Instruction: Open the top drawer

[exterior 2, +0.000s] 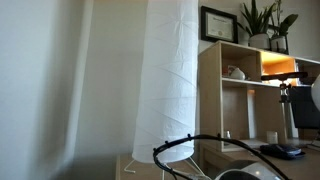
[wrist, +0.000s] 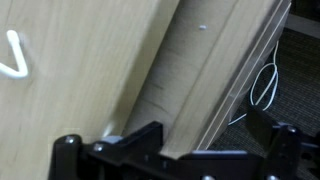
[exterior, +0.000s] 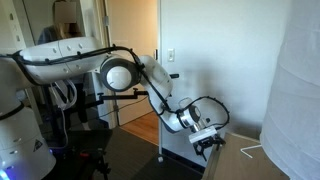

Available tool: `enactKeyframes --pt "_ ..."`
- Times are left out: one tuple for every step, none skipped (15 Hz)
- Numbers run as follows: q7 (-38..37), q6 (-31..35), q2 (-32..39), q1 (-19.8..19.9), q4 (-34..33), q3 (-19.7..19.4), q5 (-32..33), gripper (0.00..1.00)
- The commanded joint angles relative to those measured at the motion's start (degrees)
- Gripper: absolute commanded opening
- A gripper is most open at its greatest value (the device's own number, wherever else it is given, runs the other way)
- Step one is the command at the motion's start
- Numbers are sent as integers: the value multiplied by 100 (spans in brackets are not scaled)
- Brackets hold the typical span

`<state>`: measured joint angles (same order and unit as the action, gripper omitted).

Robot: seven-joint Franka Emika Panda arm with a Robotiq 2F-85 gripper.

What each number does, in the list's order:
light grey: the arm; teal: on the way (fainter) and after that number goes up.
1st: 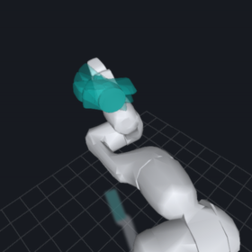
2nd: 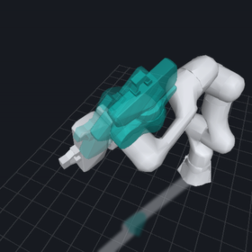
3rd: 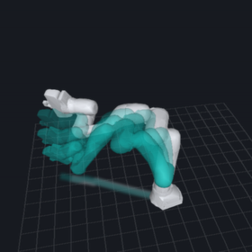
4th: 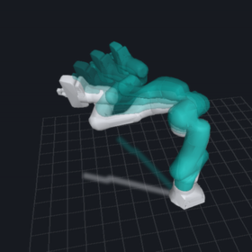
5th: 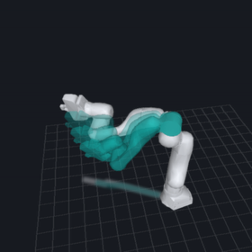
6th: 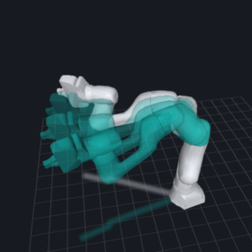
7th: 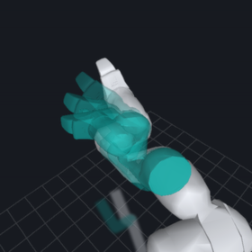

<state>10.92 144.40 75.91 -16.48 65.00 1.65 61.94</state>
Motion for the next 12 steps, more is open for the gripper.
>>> enactKeyframes --pt "-117 12 -98 -40 182 -69 79 100" --pt "-176 244 -158 -47 344 -128 230 100" --pt "-328 255 -183 -98 407 -187 321 100" --pt "-434 308 -238 -153 536 -273 504 100" --pt "-627 438 -273 -183 627 -350 700 100" --pt "-786 575 -325 -192 748 -411 866 100" --pt "-1015 651 -352 -258 808 -521 1062 100" --pt "-1205 733 -397 -315 912 -609 1245 100" --pt "-1441 809 -435 -362 998 -683 1422 100" --pt "-1648 864 -481 -442 1082 -777 1626 100" --pt "-1882 809 -517 -527 1148 -840 1770 100" --pt "-2014 848 -561 -565 1232 -871 1915 100"
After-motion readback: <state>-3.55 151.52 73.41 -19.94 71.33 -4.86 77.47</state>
